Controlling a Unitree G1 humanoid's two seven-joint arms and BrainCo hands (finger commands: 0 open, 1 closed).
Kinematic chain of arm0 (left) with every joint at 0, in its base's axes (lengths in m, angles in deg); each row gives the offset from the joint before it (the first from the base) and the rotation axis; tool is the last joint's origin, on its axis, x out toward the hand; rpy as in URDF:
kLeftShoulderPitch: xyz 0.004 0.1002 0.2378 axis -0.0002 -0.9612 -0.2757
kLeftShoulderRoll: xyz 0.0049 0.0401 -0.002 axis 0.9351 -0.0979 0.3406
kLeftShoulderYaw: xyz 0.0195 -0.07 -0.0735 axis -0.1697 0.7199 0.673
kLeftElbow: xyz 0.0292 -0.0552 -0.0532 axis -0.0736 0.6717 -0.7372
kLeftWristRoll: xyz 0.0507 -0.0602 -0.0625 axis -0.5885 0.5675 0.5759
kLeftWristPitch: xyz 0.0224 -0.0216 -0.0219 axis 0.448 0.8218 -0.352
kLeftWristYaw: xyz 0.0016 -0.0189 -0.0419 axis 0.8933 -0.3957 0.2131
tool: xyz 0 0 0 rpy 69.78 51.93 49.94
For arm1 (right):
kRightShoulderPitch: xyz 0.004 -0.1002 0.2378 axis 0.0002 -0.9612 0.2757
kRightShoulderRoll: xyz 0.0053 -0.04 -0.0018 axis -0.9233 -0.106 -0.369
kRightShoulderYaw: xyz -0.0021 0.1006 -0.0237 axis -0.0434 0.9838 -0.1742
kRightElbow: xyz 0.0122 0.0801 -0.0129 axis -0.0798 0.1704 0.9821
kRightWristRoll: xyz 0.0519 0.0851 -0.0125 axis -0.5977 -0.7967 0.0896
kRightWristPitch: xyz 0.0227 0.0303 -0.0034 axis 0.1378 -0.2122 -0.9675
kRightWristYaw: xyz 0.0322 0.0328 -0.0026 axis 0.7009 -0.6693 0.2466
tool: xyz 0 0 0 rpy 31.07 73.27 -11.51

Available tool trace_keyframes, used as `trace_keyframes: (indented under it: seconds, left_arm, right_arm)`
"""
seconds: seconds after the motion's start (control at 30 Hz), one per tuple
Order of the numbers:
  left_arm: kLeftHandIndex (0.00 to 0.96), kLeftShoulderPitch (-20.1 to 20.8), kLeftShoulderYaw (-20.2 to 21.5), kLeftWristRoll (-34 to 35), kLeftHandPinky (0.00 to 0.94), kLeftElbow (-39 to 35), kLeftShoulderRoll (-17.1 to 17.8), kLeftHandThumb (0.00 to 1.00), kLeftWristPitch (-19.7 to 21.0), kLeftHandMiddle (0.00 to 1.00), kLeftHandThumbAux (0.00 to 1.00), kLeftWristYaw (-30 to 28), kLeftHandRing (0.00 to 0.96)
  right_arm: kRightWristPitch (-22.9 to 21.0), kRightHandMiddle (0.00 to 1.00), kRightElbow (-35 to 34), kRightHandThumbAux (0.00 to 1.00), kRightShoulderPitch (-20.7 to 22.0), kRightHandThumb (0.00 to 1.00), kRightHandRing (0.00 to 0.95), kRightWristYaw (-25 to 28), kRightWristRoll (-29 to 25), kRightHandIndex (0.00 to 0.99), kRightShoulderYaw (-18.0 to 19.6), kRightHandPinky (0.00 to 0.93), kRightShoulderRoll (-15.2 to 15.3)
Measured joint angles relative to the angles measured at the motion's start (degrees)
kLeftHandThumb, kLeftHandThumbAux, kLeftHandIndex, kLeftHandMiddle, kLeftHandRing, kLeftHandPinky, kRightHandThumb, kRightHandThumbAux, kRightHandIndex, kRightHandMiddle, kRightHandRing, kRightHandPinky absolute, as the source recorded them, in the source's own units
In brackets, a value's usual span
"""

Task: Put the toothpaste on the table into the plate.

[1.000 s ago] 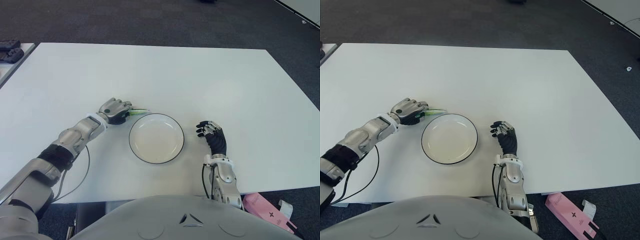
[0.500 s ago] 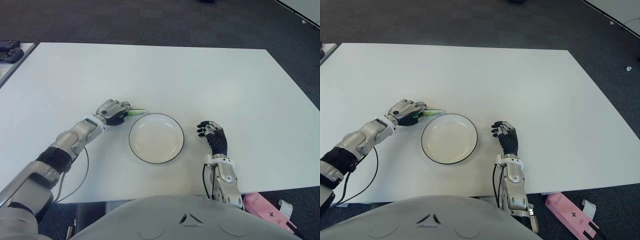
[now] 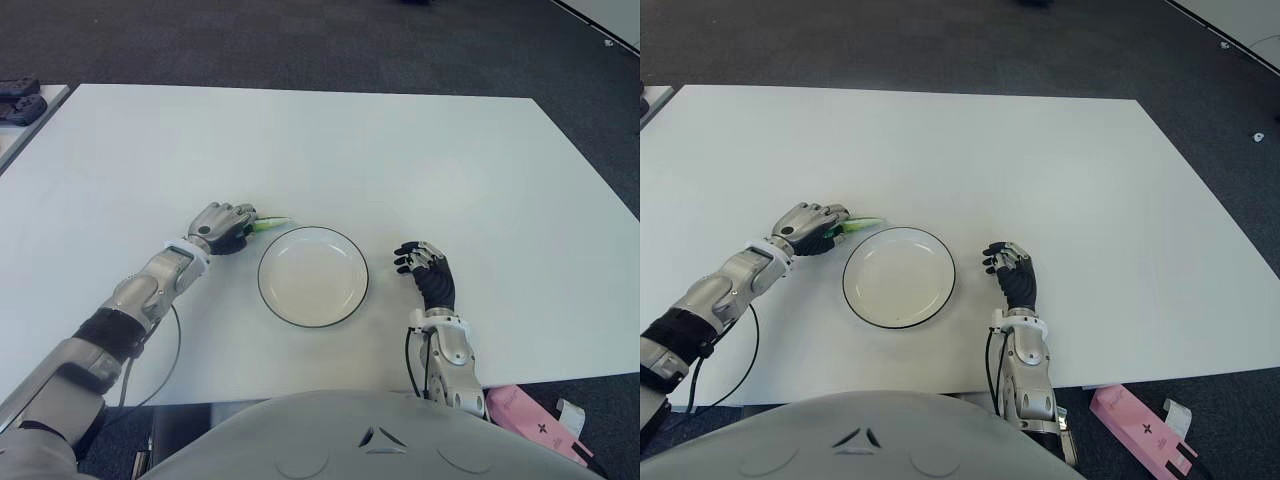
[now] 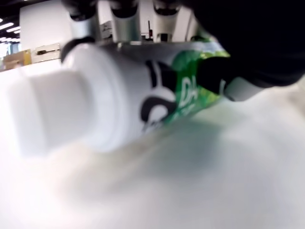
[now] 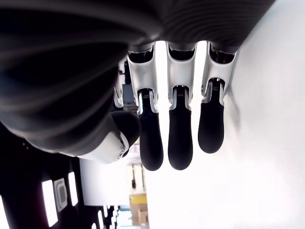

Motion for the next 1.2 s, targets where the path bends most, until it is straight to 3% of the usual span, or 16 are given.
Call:
trace_keyframes:
  seconds: [0.37,0.67,0.97,1.03,1.07,1.2]
  left_arm:
    - [0.442,-4.16,5.90,1.57,0.857,-3.42,-1.48,0.737,5.88,0.876,0.701,2.20,0.872]
    - [0.443,-7.60,11.36,2.73,0.873,-9.02,-4.37,0.739,9.07,0.882,0.700,8.41,0.883]
    - [0.443,-8.81,13.67,2.76,0.888,-12.63,-7.88,0.741,9.07,0.888,0.699,15.21,0.893]
    - [0.443,-9.52,14.52,2.79,0.888,-14.98,-8.36,0.741,9.38,0.889,0.699,15.29,0.895]
    - [0.443,-10.35,15.30,2.76,0.888,-20.20,-9.26,0.741,9.70,0.891,0.699,15.39,0.897]
    - [0.443,-11.66,16.04,3.41,0.888,-22.94,-10.07,0.742,9.23,0.890,0.700,15.41,0.897]
  right_arm:
    - [0.70,0.501,0.37,0.725,0.13,0.711,0.514,0.08,-0.27,0.429,-0.04,0.520,0.01]
    - [1.24,0.502,1.23,0.725,0.56,0.711,0.512,-0.19,-0.25,0.430,-0.21,0.517,0.05]
    - [2.27,0.504,2.05,0.725,0.73,0.711,0.511,-0.51,-0.13,0.430,-0.50,0.515,0.09]
    - [2.52,0.503,2.22,0.725,0.82,0.711,0.510,-0.67,-0.04,0.430,-0.67,0.514,0.11]
    - [2.85,0.502,2.47,0.725,0.96,0.711,0.509,-1.04,0.18,0.430,-0.94,0.513,0.13]
    - [2.85,0.503,2.71,0.725,1.05,0.711,0.509,-1.21,0.19,0.430,-1.07,0.516,0.16]
